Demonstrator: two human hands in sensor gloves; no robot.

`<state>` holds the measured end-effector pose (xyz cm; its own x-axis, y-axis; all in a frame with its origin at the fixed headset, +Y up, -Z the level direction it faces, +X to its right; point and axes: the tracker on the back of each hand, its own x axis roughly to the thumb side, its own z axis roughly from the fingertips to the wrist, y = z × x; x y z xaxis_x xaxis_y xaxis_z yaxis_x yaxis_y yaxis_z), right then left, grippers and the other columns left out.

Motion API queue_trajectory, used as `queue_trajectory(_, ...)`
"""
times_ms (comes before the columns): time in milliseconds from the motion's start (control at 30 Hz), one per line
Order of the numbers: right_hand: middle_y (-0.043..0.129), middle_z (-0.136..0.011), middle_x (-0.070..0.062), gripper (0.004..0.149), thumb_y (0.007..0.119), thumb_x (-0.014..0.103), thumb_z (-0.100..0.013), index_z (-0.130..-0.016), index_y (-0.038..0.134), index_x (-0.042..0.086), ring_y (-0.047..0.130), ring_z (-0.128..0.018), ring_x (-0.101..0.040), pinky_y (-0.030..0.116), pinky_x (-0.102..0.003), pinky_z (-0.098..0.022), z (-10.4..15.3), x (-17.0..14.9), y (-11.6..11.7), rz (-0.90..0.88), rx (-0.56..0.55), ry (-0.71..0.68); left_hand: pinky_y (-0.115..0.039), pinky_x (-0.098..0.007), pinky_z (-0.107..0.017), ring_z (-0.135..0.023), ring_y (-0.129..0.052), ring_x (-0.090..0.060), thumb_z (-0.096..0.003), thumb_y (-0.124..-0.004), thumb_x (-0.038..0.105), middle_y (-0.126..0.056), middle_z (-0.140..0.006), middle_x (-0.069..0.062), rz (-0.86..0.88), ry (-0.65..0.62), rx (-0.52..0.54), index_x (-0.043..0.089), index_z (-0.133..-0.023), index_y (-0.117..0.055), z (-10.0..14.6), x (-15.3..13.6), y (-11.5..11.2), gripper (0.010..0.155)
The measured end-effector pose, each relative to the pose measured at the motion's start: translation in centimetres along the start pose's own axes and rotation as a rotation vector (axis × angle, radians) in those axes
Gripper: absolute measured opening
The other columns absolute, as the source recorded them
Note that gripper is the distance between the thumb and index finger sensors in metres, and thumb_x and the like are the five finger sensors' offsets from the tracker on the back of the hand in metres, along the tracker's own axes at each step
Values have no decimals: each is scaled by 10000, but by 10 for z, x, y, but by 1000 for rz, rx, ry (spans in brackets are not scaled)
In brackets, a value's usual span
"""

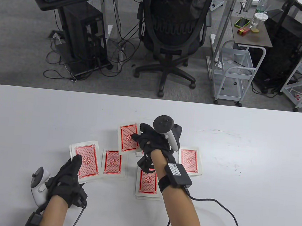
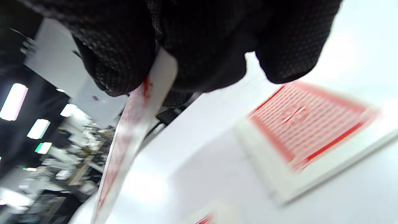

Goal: Four-player card dealing with fan arrangement

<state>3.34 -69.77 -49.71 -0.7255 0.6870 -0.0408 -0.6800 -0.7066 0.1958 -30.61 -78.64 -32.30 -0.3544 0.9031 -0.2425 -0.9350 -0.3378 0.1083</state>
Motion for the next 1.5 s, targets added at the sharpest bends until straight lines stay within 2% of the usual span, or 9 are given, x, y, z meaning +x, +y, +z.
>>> queue_trajectory(233,840,-725,-23,741,890,357,-468,-1046,535,59,971,-328,-126,758,-532,-466,-37,-25,13,338,-44,163,-887,-422,-532,-746,-1024,-232,-513,-764,508,-913,-889,77,-18,2,26,306,-950,-729,-4,1,6,483)
queue_trajectory(367,843,-716,-6,772,898,413,-453,-1051,537,85,961,-331,-122,749,-524,-484,-47,-34,29,632,-60,248,-885,-421,-535,-750,-1022,-231,-515,-763,508,-910,-892,78,-25,9,31,306,-952,-727,-5,0,9,483)
queue_trajectory(567,810,-796,-38,789,868,475,-462,-1063,520,101,963,-410,-146,720,-542,-519,-39,-30,30,739,-81,178,-885,-423,-533,-747,-1023,-233,-514,-764,509,-911,-891,77,-36,15,36,307,-951,-729,-5,-1,8,483)
queue_trajectory(800,773,-868,-98,710,770,507,-543,-1061,539,80,972,-512,-191,711,-556,-529,14,23,22,434,2,-69,-887,-425,-527,-739,-1027,-235,-512,-770,506,-917,-883,74,-26,-10,29,303,-947,-735,-1,-1,4,481)
queue_trajectory(967,776,-867,-114,693,761,502,-552,-1050,558,65,981,-544,-226,709,-573,-529,59,52,60,50,208,-301,-892,-424,-517,-728,-1034,-234,-505,-781,506,-927,-872,73,-23,-23,8,301,-938,-746,2,-2,-4,480)
queue_trajectory(1067,738,-891,-113,751,799,509,-523,-1054,523,54,949,-623,-272,682,-606,-546,78,59,88,-62,250,-370,-894,-422,-515,-723,-1037,-229,-502,-789,506,-931,-866,77,-31,-30,-18,306,-932,-752,3,-3,-10,476)
queue_trajectory(1200,838,-733,-14,605,906,384,-452,-939,673,111,1001,-489,-205,726,-591,-515,90,56,100,-131,117,-362,-898,-420,-510,-717,-1040,-228,-498,-798,506,-935,-860,82,-41,-37,-31,311,-925,-760,6,-5,-15,471)
queue_trajectory(1333,897,-679,-9,606,936,356,-416,-917,724,88,1053,-456,-195,747,-581,-511,89,49,95,-196,101,-327,-898,-422,-508,-715,-1042,-229,-497,-795,503,-936,-860,78,-44,-29,-42,306,-927,-759,6,-4,-15,474)
queue_trajectory(1500,931,-666,10,622,913,338,-439,-946,692,53,1080,-497,-196,752,-571,-518,80,33,81,-312,206,-290,-893,-427,-512,-719,-1039,-237,-501,-782,496,-931,-868,72,-24,-18,-109,305,-934,-752,3,-3,-18,474)
